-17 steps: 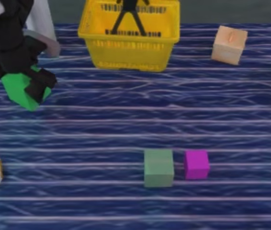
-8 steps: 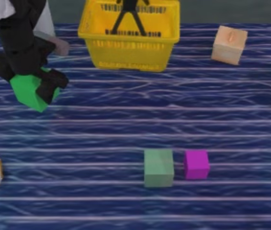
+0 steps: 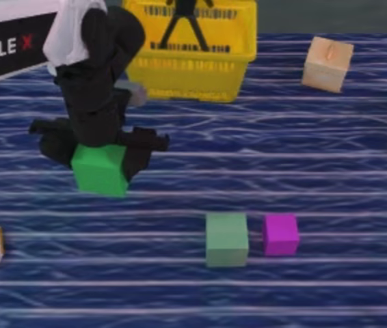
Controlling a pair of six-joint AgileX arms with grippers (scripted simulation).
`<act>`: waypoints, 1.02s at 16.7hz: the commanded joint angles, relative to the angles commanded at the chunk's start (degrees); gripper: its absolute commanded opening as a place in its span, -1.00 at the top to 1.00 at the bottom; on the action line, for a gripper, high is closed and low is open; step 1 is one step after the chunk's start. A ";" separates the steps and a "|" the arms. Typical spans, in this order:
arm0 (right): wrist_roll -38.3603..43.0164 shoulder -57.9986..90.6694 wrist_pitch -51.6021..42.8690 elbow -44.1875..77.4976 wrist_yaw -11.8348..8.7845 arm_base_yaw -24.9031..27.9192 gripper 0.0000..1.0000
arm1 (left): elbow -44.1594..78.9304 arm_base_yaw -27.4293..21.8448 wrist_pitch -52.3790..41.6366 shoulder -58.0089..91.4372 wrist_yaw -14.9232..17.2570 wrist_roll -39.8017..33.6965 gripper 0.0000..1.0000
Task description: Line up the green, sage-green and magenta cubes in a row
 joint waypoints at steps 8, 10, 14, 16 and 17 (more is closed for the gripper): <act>0.00 0.00 0.00 0.00 0.00 0.00 -1.00 | -11.40 -10.86 3.13 -9.50 -0.19 -23.15 1.00; 0.00 0.00 0.00 0.00 0.00 0.00 -1.00 | -11.53 -10.99 3.19 -9.63 -0.20 -23.37 1.00; 0.00 0.00 0.00 0.00 0.00 0.00 -1.00 | -12.06 -10.80 4.02 -9.00 -0.20 -23.05 1.00; 0.00 0.00 0.00 0.00 0.00 0.00 -1.00 | -13.96 -10.72 7.37 -7.68 -0.17 -23.05 1.00; 0.00 0.00 0.00 0.00 0.00 0.00 -1.00 | -15.20 -10.67 9.90 -6.78 -0.15 -23.07 1.00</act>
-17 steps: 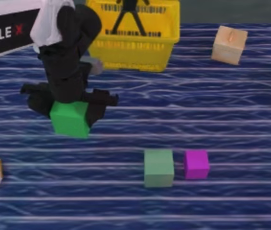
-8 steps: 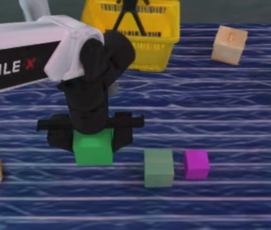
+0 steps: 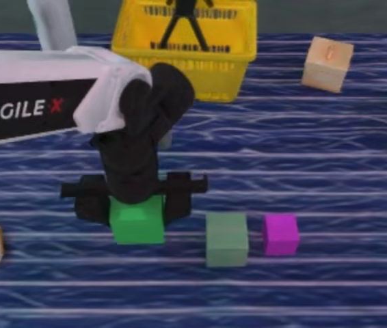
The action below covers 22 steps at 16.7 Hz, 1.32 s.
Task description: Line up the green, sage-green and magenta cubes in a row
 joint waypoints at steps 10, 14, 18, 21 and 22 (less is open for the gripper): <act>0.00 0.00 0.00 0.00 0.00 0.00 -1.00 | -4.65 -0.03 8.01 3.55 -0.01 0.08 0.70; 0.00 0.00 0.00 0.00 0.00 0.00 -1.00 | -4.65 -0.03 8.01 3.55 -0.01 0.08 0.10; 0.00 0.00 0.00 0.00 0.00 0.00 -1.00 | -4.65 -0.03 8.01 3.55 -0.01 0.08 -0.51; 0.00 0.00 0.00 0.00 0.00 0.00 -1.00 | -4.65 -0.03 8.01 3.55 -0.01 0.08 -0.96; 0.00 0.00 0.00 0.00 0.00 0.00 -1.00 | -4.65 -0.03 8.01 3.55 -0.01 0.08 -1.00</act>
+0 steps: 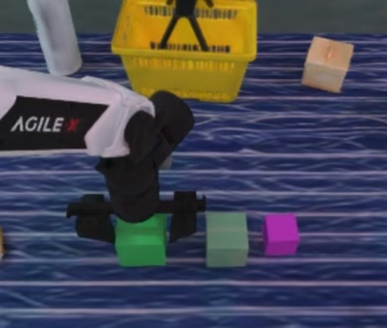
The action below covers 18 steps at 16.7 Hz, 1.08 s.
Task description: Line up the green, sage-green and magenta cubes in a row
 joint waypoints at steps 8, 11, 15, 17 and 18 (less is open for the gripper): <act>0.00 0.00 0.00 0.00 0.00 0.00 -1.00 | 0.01 0.00 -0.01 -0.04 0.00 0.00 -1.00; 0.00 0.00 0.00 0.00 0.00 0.00 -1.00 | 1.75 0.01 -2.37 -0.92 -0.01 -0.01 -1.00; 0.00 0.00 0.00 0.00 0.00 0.00 -1.00 | 6.55 0.72 -11.45 -4.26 0.01 -0.23 -1.00; 0.00 0.00 0.00 0.00 0.00 0.00 -1.00 | 8.32 1.00 -14.29 -5.77 -0.03 -0.19 -1.00; 0.00 0.00 0.00 0.00 0.00 0.00 -1.00 | 8.67 1.07 -14.80 -6.16 -0.04 -0.16 -1.00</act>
